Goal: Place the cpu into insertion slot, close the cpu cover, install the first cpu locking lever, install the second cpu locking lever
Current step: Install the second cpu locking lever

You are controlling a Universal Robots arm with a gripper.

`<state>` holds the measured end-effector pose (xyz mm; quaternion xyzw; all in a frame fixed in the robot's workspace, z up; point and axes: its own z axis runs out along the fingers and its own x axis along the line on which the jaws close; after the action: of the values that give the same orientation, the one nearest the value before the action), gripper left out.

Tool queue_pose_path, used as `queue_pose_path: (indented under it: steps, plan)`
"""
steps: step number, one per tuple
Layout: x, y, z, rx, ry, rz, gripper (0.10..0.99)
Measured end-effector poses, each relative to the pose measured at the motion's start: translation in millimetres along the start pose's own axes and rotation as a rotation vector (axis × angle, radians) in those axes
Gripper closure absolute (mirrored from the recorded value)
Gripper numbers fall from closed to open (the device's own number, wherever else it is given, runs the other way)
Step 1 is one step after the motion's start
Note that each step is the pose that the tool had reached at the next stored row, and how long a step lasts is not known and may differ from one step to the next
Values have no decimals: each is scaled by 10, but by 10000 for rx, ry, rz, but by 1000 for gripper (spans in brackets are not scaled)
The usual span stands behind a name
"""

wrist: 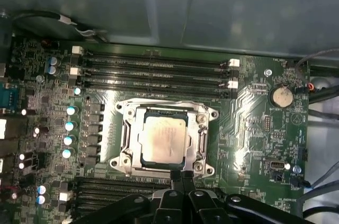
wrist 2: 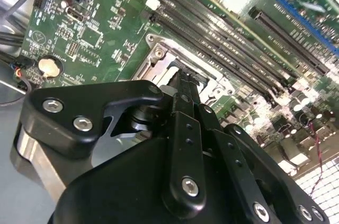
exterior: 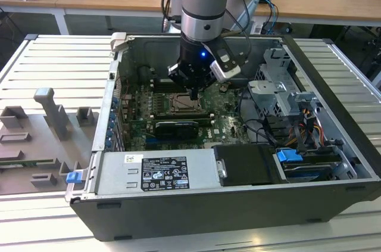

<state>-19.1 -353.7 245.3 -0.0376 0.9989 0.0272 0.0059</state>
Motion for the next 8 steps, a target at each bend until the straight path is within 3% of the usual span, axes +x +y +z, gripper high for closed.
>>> queue_pose_path:
  steps: [8]
  plan:
    - [47,-89,5,-4,0,-1,980]
